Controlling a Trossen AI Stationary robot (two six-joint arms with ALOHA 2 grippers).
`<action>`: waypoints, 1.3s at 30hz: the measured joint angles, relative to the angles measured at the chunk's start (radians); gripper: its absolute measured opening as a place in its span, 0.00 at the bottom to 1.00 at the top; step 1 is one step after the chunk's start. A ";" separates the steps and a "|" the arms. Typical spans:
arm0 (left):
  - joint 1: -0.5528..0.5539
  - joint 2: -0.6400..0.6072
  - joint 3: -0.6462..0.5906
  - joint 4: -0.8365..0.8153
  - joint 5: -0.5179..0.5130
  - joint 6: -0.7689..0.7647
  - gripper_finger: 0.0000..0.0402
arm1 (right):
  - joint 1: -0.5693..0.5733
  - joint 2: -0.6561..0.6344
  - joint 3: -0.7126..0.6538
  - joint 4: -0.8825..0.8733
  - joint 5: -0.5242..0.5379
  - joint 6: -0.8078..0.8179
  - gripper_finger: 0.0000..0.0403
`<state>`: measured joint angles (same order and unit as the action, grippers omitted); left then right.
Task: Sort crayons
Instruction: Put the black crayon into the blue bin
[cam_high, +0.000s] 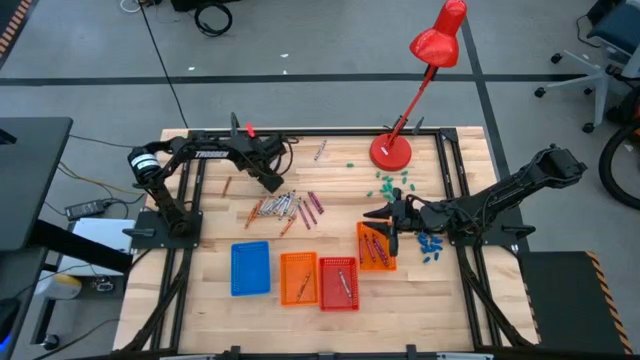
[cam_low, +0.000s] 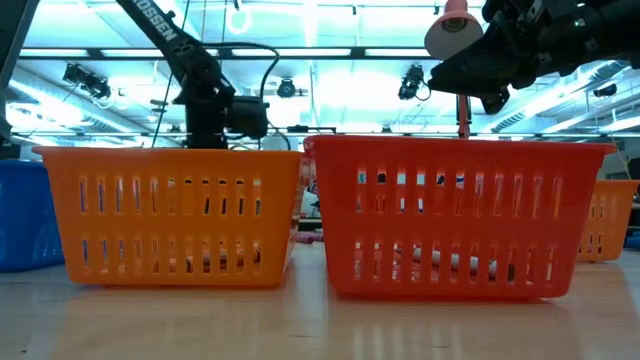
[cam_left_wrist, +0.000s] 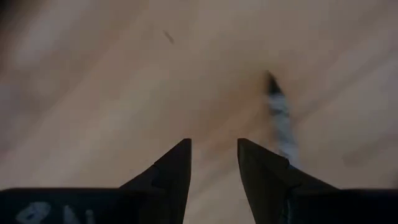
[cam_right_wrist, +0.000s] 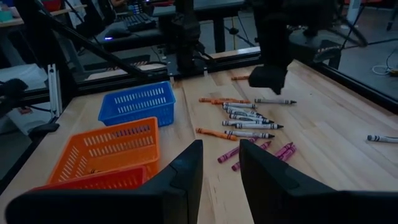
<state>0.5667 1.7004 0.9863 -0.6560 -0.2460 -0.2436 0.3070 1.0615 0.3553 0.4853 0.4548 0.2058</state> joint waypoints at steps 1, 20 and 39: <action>-0.005 0.000 0.014 0.002 -0.015 0.000 0.35 | -0.003 0.000 0.000 0.000 0.000 0.000 0.27; -0.190 0.070 0.087 0.062 -0.005 -0.029 0.35 | -0.013 0.000 0.000 -0.007 -0.004 0.004 0.27; -0.124 0.077 0.087 -0.005 0.020 -0.149 0.50 | -0.012 0.000 0.000 0.000 -0.011 0.008 0.27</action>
<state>0.4422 1.7774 1.0731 -0.6605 -0.2258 -0.3925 0.2951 1.0613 0.3552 0.4854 0.4435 0.2134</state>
